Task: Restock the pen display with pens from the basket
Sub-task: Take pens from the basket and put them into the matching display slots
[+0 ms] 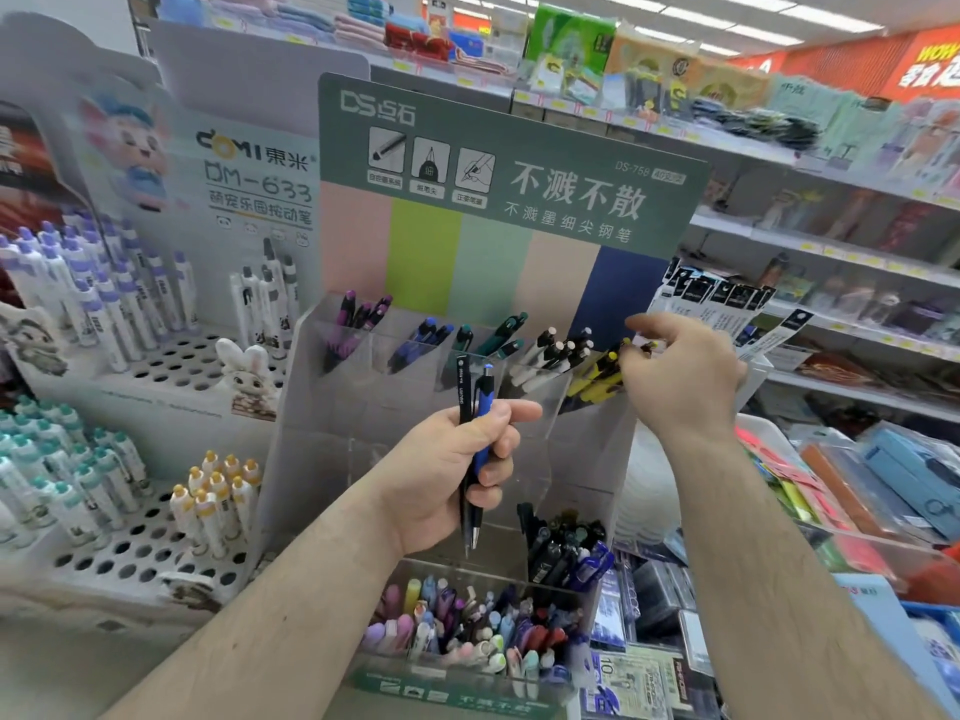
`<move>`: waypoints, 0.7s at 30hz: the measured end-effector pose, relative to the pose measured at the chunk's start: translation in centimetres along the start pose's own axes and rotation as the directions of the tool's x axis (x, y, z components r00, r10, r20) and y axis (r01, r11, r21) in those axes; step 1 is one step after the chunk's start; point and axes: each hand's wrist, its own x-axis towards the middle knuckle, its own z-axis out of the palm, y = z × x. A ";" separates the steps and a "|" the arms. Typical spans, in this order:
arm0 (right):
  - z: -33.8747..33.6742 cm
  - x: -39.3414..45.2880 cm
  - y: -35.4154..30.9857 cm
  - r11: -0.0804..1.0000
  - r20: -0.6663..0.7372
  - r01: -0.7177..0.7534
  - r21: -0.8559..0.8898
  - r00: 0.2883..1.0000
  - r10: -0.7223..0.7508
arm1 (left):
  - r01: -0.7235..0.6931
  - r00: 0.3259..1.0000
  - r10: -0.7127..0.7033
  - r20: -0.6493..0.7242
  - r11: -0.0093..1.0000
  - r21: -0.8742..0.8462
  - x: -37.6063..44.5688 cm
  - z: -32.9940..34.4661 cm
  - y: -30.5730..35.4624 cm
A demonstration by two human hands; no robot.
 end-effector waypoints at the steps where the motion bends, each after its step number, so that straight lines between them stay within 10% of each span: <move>1: -0.1 -0.8 -0.4 0.999 -0.105 0.043 0.026 0.994 -0.040 | 0.006 1.000 -0.006 0.002 1.000 0.014 -0.1 -0.1 -0.1; 3: -0.1 -2.6 -1.8 0.978 -0.150 0.116 0.172 0.985 -0.090 | 0.018 1.000 -0.018 0.004 0.999 0.032 -0.4 -0.3 -0.3; 9: 1.5 -6.4 -5.1 0.896 0.517 -0.117 0.429 0.845 -0.137 | 0.046 0.996 -0.050 0.074 0.997 0.059 -1.3 -0.9 -0.7; 16: 2.0 -5.9 -5.2 0.648 0.387 -0.349 0.677 0.917 0.090 | 0.031 0.999 -0.031 -0.044 1.000 -0.004 -2.9 -4.2 -0.3; 21: 3.0 -6.5 -5.8 0.409 0.487 -0.504 0.761 0.860 0.153 | -0.113 0.992 0.129 0.008 0.893 -0.436 -3.4 -6.2 0.2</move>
